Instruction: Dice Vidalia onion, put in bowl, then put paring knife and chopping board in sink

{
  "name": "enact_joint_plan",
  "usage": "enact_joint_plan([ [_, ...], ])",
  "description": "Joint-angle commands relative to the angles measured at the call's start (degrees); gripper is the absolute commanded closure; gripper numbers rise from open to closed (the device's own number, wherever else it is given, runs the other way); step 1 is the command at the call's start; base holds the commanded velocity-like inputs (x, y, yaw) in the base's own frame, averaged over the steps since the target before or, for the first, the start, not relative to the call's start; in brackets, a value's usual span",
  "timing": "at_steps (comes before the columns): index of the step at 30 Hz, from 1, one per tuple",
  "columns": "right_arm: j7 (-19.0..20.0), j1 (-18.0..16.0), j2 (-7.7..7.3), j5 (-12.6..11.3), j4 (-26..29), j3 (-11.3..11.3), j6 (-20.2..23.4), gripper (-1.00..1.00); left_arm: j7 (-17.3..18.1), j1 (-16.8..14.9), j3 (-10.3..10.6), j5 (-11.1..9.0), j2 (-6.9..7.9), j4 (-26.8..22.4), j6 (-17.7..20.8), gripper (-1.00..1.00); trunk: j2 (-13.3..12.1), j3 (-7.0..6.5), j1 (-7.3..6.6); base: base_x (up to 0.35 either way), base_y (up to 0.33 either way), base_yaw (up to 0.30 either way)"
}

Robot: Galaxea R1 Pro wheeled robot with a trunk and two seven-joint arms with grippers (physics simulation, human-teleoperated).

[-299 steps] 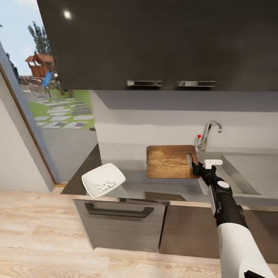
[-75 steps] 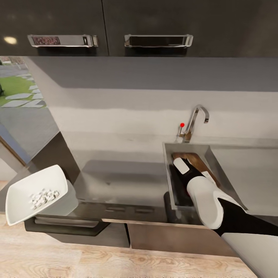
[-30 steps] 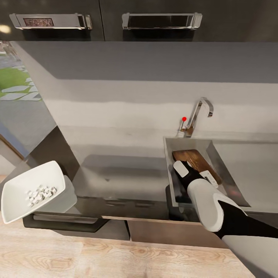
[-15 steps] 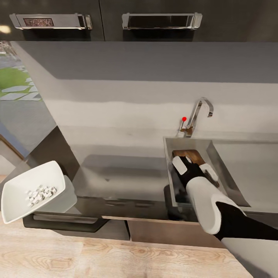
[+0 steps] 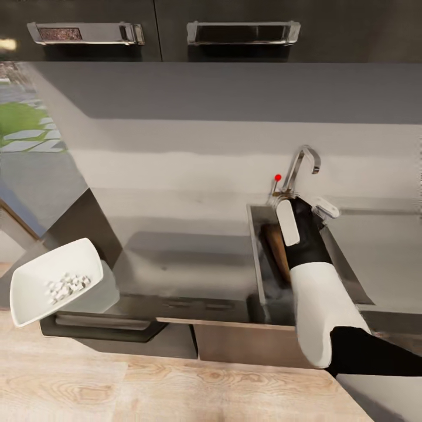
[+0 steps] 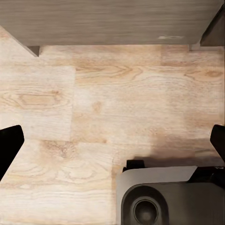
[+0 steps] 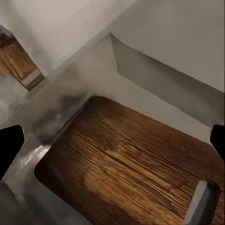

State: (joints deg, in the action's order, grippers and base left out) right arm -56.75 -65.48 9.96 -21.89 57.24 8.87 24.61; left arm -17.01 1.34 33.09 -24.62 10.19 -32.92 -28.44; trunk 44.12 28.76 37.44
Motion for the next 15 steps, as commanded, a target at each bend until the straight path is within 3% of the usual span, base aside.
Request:
enact_joint_plan([
  [1,3.57,1.37,0.04,-0.05,1.95,0.05,2.42,-1.00,-0.50,-0.02,0.48,-0.34,0.09,-0.13,-0.13,-1.00,0.06,0.05,-0.02,-0.333,0.000,0.000],
  [4,10.40,5.50,0.04,0.16,8.05,-1.00,6.25,-1.00,-0.54,-0.02,0.48,-0.34,0.09,-0.12,-0.13,-1.00,0.06,0.05,-0.02,-0.341,0.000,0.000],
  [7,12.64,10.90,0.04,0.38,16.29,-8.40,8.34,-1.00,-0.53,-0.02,0.48,-0.34,0.09,-0.12,-0.13,-1.00,0.06,0.05,-0.02,-0.346,0.000,0.000],
  [9,12.87,12.84,0.04,0.43,19.15,-10.58,8.58,-1.00,-0.54,-0.02,0.48,-0.34,0.09,-0.12,-0.13,-1.00,0.06,0.05,-0.02,-0.347,0.000,0.000],
  [15,12.98,17.44,0.04,0.45,27.72,-11.79,9.75,-1.00,-0.53,-0.02,0.48,-0.34,0.09,-0.12,-0.13,-1.00,0.06,0.05,-0.02,-0.347,0.000,0.000],
])
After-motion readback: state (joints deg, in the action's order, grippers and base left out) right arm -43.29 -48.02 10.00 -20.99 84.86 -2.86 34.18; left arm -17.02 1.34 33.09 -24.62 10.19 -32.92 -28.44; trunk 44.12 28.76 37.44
